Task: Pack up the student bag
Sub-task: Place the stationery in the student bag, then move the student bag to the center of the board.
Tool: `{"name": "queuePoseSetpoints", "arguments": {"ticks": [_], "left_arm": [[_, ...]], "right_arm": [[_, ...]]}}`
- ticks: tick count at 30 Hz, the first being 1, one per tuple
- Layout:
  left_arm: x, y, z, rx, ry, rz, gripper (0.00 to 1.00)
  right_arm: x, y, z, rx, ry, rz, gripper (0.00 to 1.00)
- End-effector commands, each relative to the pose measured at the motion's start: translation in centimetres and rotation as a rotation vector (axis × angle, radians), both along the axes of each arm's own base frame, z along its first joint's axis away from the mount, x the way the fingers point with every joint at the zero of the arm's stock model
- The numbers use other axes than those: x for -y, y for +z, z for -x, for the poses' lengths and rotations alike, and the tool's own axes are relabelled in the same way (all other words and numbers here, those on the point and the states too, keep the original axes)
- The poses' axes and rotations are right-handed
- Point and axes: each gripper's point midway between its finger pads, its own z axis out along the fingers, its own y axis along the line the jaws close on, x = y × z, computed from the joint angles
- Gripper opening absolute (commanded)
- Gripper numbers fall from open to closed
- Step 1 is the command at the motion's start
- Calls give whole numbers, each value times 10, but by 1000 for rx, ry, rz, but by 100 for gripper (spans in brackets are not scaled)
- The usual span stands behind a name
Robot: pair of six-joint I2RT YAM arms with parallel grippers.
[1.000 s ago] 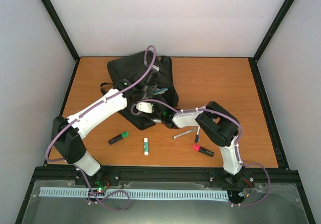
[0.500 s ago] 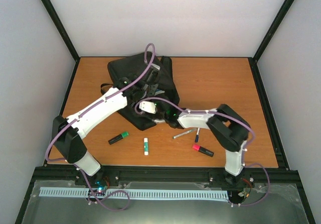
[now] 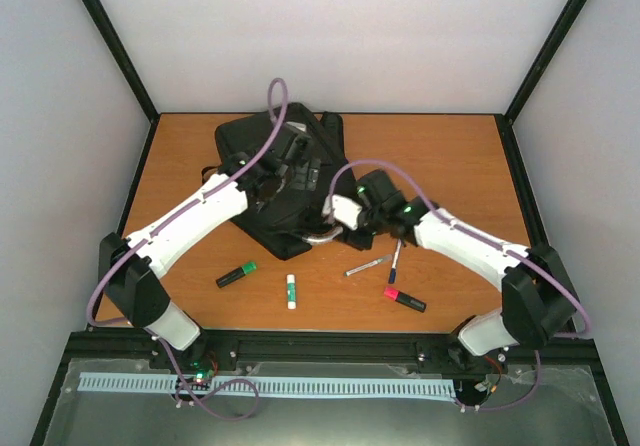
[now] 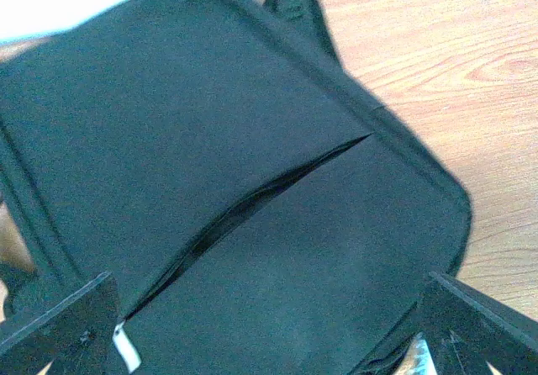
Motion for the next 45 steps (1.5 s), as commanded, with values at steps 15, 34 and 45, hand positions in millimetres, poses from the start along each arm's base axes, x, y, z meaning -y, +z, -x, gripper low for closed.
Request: {"name": "queuePoseSetpoints", "arguments": {"ticks": [15,34,45], "left_arm": [[-146,-112,-34,-289,550,576,100],[-87,-159,-87,-367,314,679,92],[1,-159,-94,-392,106,639,88]], "right_arm": [[108,31,-203,-432,-694,-436,79],[66,-44,-193,-860,-560,-446,69],[131,-64,-160,-820,-686,-306,61]]}}
